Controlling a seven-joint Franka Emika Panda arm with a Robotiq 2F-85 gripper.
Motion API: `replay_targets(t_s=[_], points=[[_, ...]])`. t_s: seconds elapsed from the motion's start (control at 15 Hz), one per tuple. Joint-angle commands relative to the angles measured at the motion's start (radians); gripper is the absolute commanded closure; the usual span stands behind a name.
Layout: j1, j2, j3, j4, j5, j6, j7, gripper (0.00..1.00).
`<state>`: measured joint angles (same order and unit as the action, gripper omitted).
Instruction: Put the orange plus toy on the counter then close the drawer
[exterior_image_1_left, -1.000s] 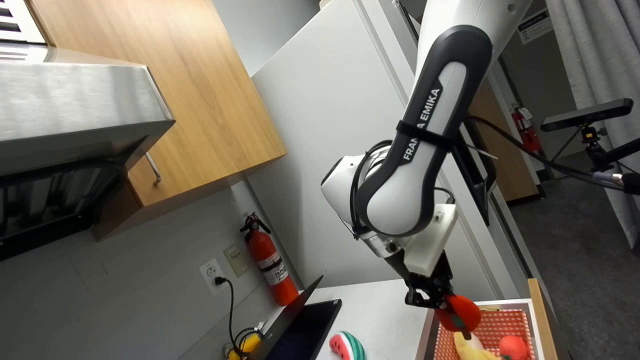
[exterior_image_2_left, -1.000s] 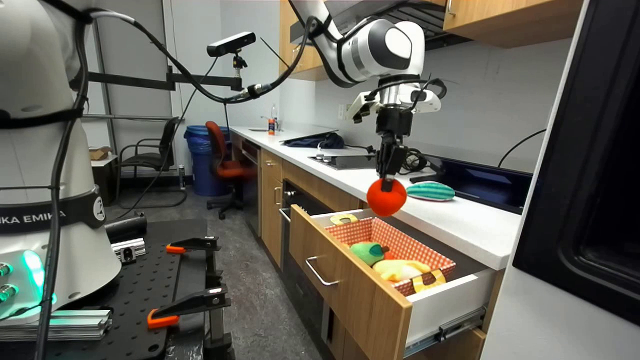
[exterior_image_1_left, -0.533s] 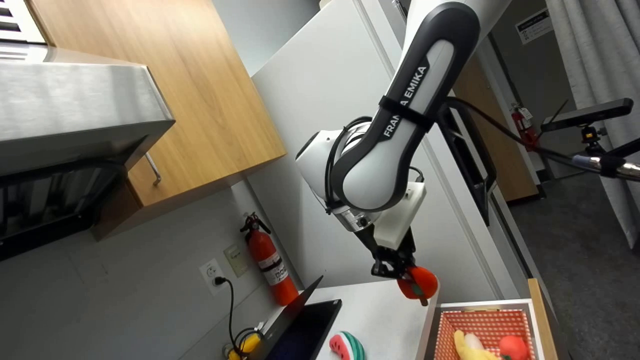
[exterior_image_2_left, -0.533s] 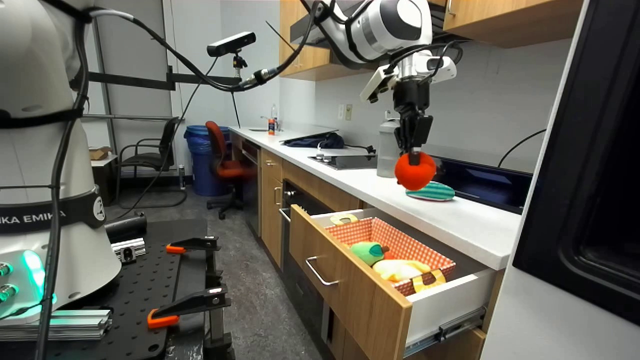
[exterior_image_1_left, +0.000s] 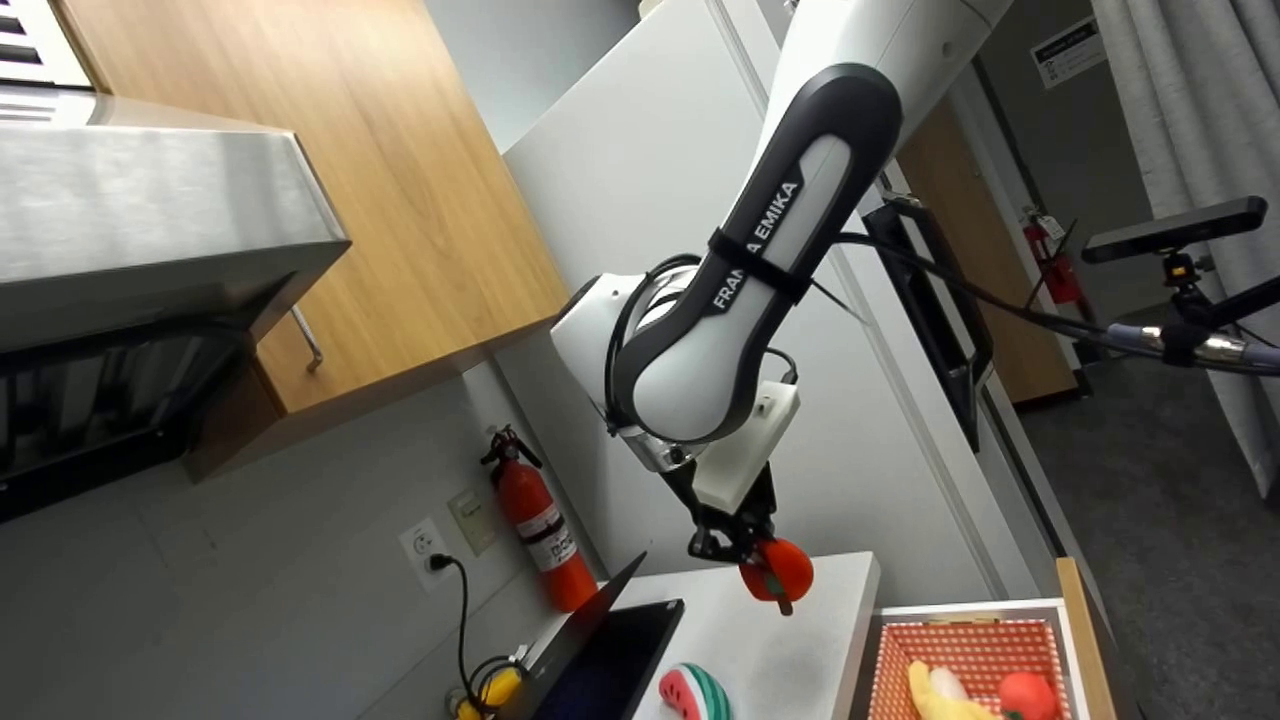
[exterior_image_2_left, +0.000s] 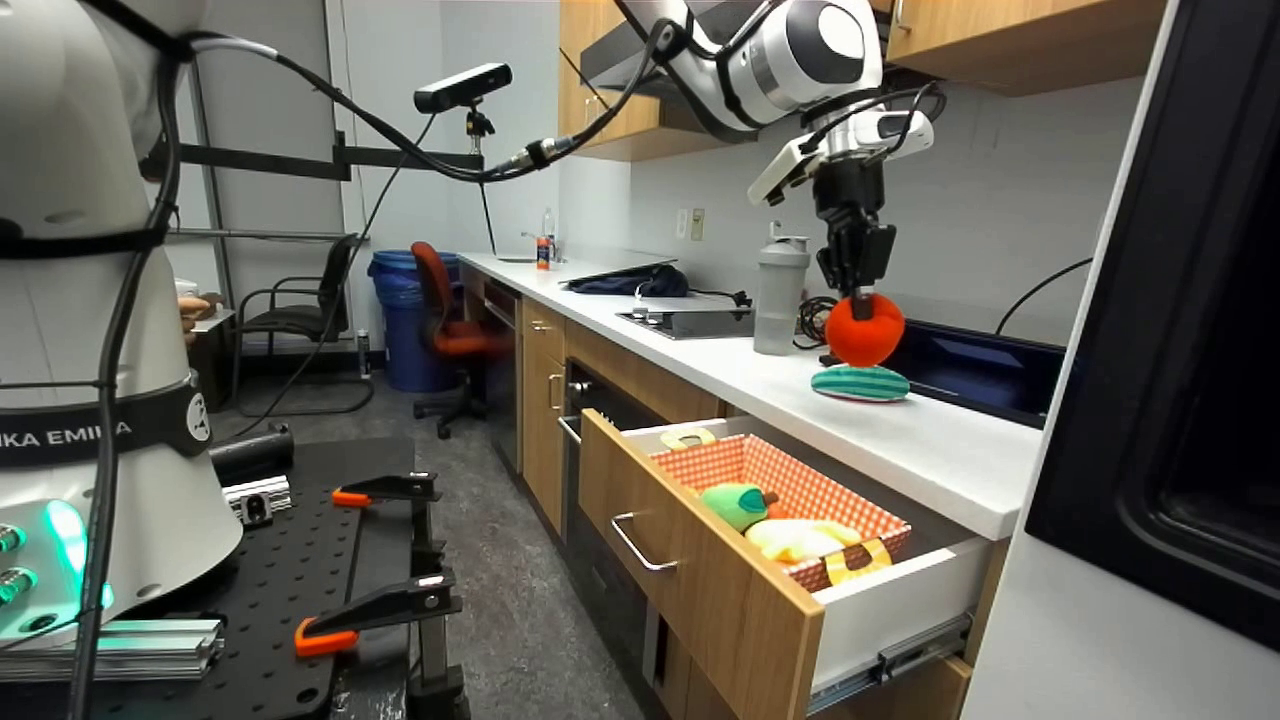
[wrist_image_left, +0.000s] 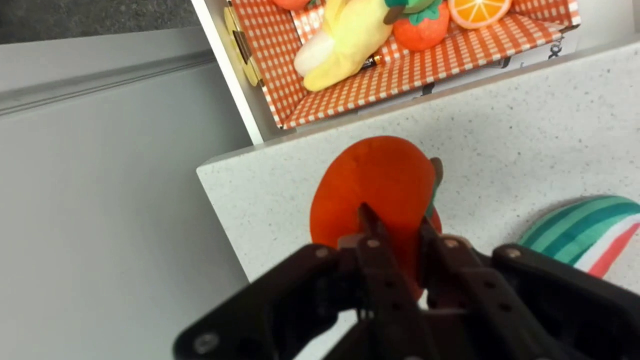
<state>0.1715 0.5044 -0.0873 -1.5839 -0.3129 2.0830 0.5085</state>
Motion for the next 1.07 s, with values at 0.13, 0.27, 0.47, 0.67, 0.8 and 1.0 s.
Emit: replay_targets(t_s=[0.13,0.27,0.47,0.67,0.8,1.0], points=[[0.024,0.123,-0.001,0.184,0.005,-0.075,-0.002,0.93],[0.024,0.146,-0.001,0.215,0.012,-0.09,-0.016,0.58],[0.028,0.17,-0.003,0.244,0.01,-0.109,-0.027,0.38],[0.036,0.183,-0.006,0.265,0.005,-0.134,-0.025,0.15],[0.034,0.179,-0.007,0.257,0.007,-0.139,-0.026,0.01],[0.032,0.171,-0.005,0.237,0.008,-0.146,-0.026,0.0]])
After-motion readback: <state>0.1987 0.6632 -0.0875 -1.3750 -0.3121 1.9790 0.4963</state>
